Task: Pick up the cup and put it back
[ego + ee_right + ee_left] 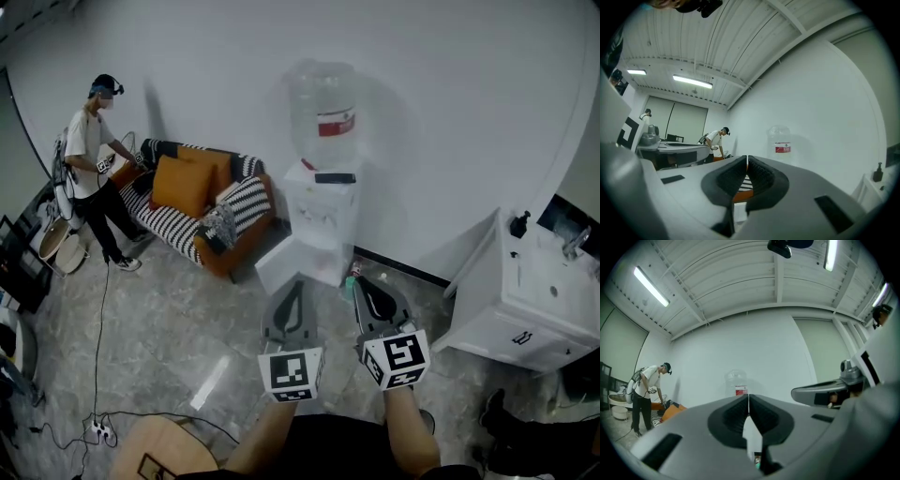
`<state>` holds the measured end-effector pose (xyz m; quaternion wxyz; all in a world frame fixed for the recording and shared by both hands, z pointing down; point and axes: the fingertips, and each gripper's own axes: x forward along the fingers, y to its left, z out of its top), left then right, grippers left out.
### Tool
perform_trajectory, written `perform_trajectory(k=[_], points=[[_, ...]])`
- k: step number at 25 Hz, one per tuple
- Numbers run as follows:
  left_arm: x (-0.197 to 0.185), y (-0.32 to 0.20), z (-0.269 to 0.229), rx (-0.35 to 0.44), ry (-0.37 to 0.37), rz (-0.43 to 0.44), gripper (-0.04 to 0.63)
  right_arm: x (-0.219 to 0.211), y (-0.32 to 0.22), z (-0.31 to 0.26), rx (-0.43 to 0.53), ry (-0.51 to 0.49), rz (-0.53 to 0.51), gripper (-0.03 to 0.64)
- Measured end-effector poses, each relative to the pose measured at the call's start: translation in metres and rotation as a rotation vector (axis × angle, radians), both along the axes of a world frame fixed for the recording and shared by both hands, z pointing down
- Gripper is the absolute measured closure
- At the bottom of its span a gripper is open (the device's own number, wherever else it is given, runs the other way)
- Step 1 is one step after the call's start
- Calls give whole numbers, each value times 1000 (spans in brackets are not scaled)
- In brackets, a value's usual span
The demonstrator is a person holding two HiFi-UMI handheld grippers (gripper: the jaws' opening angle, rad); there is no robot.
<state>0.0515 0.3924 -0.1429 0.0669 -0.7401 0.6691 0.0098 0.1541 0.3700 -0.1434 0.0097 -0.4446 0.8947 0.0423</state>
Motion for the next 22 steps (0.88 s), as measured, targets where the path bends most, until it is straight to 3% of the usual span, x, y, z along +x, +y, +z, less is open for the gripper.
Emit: perform_trajectory(k=[13,22], points=[[-18,-25,-4,21,4,-24,583,-5,-28,-8,27,4,-5,601],[-46,-104,15,-14,25,-12,583,-30,-102,14,-28,16,10,601]])
